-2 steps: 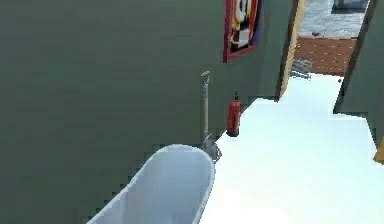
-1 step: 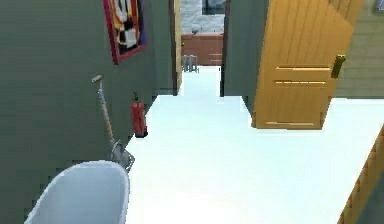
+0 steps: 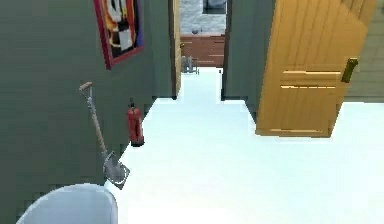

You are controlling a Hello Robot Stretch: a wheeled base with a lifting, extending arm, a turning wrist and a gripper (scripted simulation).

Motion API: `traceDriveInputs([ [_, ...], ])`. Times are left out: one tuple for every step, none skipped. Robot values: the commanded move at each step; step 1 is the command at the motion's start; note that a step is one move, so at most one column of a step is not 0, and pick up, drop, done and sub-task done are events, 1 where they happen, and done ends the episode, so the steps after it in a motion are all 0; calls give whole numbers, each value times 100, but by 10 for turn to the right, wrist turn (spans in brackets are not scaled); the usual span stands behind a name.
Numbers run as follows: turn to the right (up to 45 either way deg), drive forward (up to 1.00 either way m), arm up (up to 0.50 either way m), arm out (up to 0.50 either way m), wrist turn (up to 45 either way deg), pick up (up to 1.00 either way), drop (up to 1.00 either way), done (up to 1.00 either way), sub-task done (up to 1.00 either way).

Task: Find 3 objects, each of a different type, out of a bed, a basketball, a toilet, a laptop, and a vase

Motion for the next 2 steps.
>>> traceDriveInputs([
  [30, 0, 0, 0, 0, 0, 0, 0, 0],
  [0, 100, 0, 0, 0, 0, 0, 0, 0],
])
